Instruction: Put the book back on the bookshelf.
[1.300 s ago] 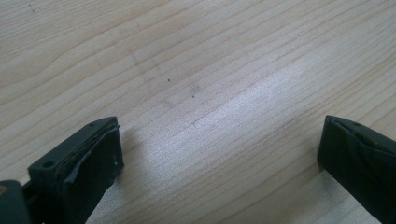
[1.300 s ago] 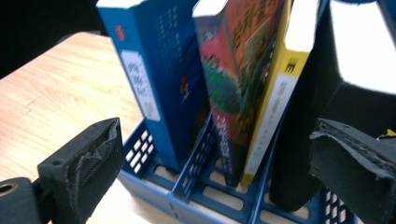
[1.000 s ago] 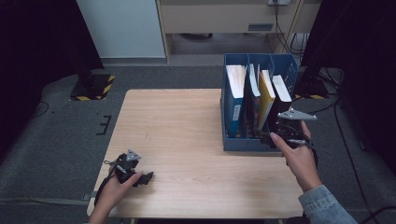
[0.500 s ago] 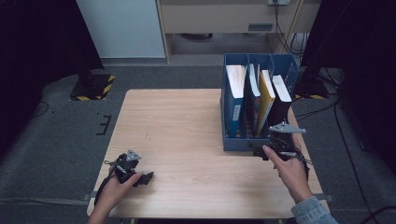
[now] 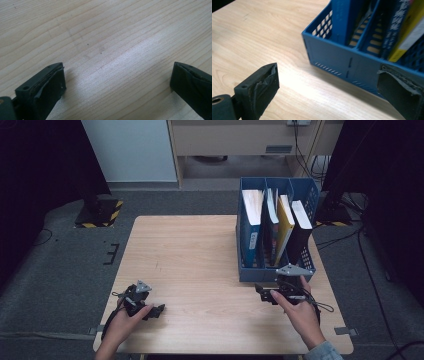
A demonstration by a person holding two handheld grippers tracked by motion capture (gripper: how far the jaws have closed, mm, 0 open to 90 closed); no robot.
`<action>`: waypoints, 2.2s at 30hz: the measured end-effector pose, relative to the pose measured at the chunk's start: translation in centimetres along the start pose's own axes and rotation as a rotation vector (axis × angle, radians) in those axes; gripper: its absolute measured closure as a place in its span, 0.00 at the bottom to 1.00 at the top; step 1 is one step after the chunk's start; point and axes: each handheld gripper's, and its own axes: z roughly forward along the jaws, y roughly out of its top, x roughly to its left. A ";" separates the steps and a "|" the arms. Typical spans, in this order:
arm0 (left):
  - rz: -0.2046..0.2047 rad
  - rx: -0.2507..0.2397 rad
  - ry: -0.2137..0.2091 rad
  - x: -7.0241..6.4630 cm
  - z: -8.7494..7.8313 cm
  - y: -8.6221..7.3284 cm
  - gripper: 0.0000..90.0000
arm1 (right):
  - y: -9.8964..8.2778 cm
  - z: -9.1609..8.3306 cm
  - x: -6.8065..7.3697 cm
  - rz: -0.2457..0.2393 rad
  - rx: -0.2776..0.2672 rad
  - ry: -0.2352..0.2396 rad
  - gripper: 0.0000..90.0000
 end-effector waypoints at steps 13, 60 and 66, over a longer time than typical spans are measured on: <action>0.009 0.003 -0.003 0.0 0.0 0.0 0.00 | -1.7 1.4 2.4 -0.024 0.022 0.031 0.07; 0.016 0.005 -0.009 0.0 0.0 0.0 0.00 | -1.8 9.8 11.1 -0.205 0.136 0.180 0.08; 0.018 0.005 -0.011 0.0 0.0 0.0 0.00 | -1.1 11.1 11.4 -0.187 0.131 0.166 0.08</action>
